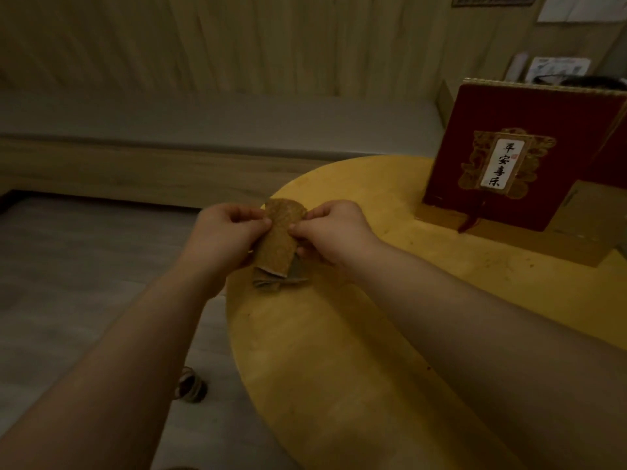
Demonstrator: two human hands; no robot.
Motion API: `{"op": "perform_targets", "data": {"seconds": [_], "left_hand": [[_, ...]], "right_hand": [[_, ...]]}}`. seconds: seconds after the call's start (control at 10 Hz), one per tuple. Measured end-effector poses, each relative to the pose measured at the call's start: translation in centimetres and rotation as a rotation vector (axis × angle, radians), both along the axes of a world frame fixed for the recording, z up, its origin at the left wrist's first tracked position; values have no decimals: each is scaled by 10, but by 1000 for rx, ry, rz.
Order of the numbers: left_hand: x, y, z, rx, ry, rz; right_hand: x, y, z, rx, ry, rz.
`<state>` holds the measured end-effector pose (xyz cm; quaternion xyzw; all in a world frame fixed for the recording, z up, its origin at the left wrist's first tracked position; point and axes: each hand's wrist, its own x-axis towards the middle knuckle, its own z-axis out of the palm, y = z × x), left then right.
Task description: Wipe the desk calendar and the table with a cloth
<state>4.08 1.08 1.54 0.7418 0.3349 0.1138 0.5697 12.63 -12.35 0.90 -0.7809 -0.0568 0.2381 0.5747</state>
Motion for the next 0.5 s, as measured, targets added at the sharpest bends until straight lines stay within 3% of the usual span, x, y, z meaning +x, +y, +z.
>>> {"op": "perform_targets", "data": {"seconds": [0.1,0.2,0.4,0.5], "left_hand": [[7,4,-16,81,110,-25],[10,8,-29,281,169,-37],[5,7,-37,513,266,-60],[0,-3,-29,583,205,-68]], "right_hand": [[0,11,-12,-254,-164,0],[-1,10,-20,-322,-214,7],[-7,-2,-20,-345,-302,107],[-15,-20,-6,-311,-380,85]]}}
